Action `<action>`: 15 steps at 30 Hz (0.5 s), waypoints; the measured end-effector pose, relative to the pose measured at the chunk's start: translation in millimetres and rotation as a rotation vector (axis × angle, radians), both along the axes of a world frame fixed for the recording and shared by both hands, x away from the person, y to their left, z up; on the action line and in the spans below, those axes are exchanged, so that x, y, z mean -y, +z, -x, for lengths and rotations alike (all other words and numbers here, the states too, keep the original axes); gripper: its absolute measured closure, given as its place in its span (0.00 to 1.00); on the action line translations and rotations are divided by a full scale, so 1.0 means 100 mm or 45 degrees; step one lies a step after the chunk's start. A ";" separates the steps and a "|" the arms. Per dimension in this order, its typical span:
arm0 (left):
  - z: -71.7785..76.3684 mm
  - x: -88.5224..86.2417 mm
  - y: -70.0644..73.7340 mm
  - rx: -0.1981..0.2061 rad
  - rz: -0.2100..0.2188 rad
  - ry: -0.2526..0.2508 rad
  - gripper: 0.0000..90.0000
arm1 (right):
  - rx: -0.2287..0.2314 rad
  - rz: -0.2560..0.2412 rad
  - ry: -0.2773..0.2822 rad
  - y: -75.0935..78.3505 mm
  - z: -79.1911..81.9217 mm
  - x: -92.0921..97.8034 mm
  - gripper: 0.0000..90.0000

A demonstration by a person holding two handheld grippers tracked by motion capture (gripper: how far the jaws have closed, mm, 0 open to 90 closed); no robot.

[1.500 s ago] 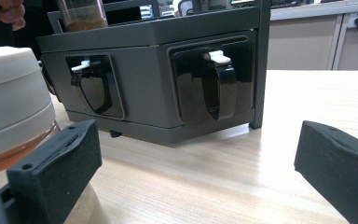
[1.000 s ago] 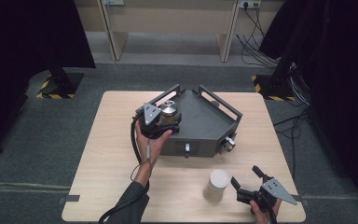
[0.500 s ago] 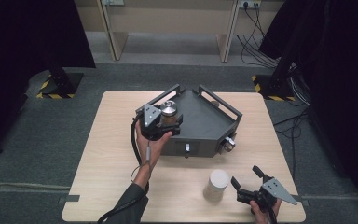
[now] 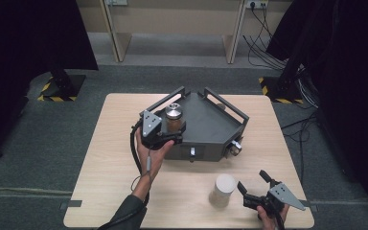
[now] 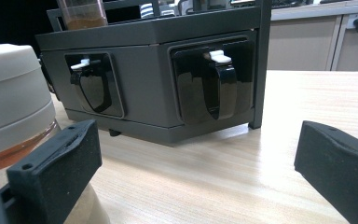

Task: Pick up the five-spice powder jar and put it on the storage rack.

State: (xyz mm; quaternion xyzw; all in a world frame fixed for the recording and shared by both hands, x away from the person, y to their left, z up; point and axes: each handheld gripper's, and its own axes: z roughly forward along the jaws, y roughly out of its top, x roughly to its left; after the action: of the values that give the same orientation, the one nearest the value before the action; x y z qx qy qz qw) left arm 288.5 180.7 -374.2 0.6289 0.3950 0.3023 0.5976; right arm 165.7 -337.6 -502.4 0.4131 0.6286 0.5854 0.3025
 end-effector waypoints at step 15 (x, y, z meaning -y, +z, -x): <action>0.30 -0.14 -0.35 0.028 0.044 -0.056 0.00 | -0.004 0.005 0.003 0.00 -0.01 0.00 0.01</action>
State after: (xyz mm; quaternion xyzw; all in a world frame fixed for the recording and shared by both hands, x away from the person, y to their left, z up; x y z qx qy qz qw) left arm 258.7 194.3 -409.3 0.6236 0.3796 0.2893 0.6191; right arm 166.2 -337.4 -502.4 0.4124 0.6308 0.5840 0.3017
